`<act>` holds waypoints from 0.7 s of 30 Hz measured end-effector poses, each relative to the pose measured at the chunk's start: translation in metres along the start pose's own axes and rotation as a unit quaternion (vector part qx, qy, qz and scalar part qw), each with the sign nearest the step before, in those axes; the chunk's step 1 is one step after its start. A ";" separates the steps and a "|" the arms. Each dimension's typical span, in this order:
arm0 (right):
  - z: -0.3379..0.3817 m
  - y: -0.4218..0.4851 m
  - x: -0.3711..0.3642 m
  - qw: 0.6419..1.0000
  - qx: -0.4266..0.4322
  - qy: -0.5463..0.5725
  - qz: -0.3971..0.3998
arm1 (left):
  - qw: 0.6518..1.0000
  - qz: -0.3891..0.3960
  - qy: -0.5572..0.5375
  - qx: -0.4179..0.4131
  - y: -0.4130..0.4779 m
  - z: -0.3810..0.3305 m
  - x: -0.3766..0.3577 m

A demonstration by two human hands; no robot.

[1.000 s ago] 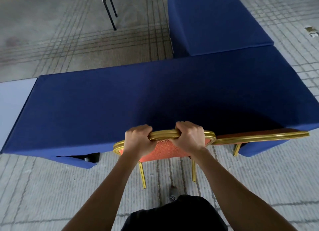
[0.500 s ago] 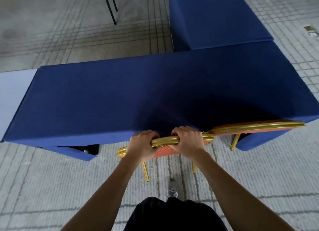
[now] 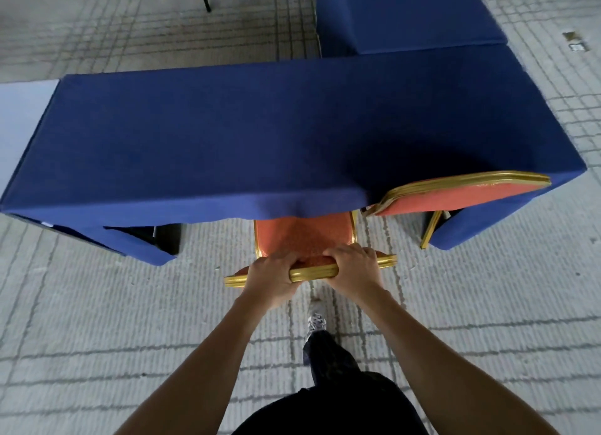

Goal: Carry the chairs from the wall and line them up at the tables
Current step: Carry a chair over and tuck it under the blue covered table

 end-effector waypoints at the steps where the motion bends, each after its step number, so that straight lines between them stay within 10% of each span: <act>1: 0.002 -0.012 -0.006 1.000 0.003 0.005 -0.016 | 1.000 0.000 -0.005 0.007 -0.010 0.000 -0.005; 15: 0.014 -0.070 0.009 0.981 0.030 0.178 -0.076 | 0.995 -0.068 -0.037 0.060 -0.039 0.006 -0.015; 21: 0.004 -0.090 0.026 0.914 -0.063 0.368 -0.156 | 0.995 -0.043 -0.050 0.076 -0.034 0.009 -0.016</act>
Point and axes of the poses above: each hand's wrist, its own y-axis towards the middle knuckle, its own x-axis out of the back of the hand, z = x × y, the point moved 7 cm from there along y, towards the middle knuckle, and after that the axes turned 2 degrees about -z, right-handed, at the moved point
